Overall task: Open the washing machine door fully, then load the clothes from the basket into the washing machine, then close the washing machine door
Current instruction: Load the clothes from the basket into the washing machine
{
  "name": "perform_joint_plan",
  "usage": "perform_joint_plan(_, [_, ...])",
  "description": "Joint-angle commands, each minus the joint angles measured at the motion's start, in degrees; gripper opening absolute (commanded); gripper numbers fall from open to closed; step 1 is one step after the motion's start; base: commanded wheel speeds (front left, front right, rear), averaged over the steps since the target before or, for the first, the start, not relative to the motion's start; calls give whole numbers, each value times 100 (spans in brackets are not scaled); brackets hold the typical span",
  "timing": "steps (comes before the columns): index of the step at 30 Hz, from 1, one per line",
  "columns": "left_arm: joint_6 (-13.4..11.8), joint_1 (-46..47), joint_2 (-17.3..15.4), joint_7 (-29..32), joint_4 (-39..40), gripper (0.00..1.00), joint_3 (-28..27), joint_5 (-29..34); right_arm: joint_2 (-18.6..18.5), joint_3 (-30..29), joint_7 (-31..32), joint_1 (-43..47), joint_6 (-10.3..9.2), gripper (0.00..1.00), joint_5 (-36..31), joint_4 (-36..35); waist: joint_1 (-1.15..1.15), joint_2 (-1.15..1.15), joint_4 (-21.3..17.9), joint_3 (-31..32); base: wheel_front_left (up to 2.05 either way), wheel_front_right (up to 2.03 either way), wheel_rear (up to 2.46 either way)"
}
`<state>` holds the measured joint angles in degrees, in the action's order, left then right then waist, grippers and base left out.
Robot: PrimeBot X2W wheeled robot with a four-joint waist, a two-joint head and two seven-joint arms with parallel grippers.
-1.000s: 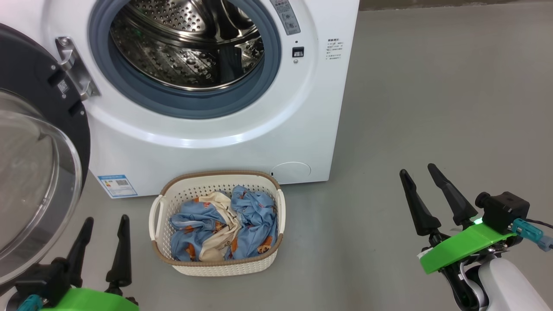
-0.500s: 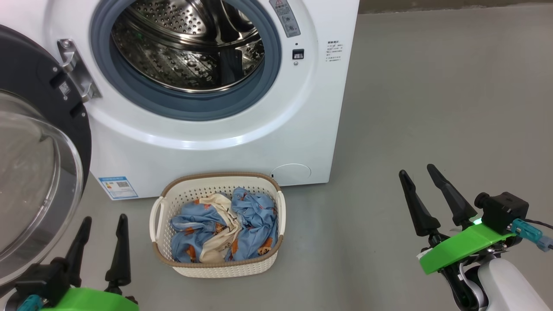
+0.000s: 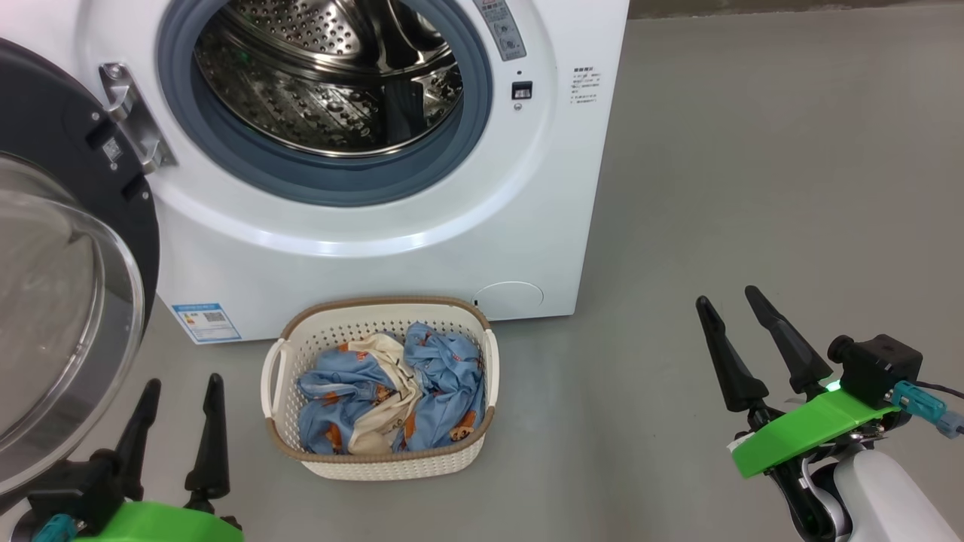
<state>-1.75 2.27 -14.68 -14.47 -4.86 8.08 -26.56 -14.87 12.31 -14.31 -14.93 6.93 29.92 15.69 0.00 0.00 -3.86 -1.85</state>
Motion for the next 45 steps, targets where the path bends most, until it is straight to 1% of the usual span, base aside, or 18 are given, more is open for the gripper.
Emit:
perform_joint_plan(1, [27,147,-104,-52,105,100,-244,44,-64,103,-69,49,56,100,-15,-151,0,0,0,-8,0,0,0])
perform_joint_plan(8, [39,193,-118,-52,115,100,-267,51,-40,85,-69,32,56,100,-25,-165,0,0,-15,-64,63,-63,0])
perform_joint_plan(31, [33,296,-134,-52,77,100,-292,19,22,20,-69,17,56,100,-50,-194,0,0,-14,-164,128,-128,0])
perform_joint_plan(45, [20,325,-116,-52,63,100,-256,4,43,15,-69,-10,56,100,-62,-184,0,0,9,-190,19,-19,0])
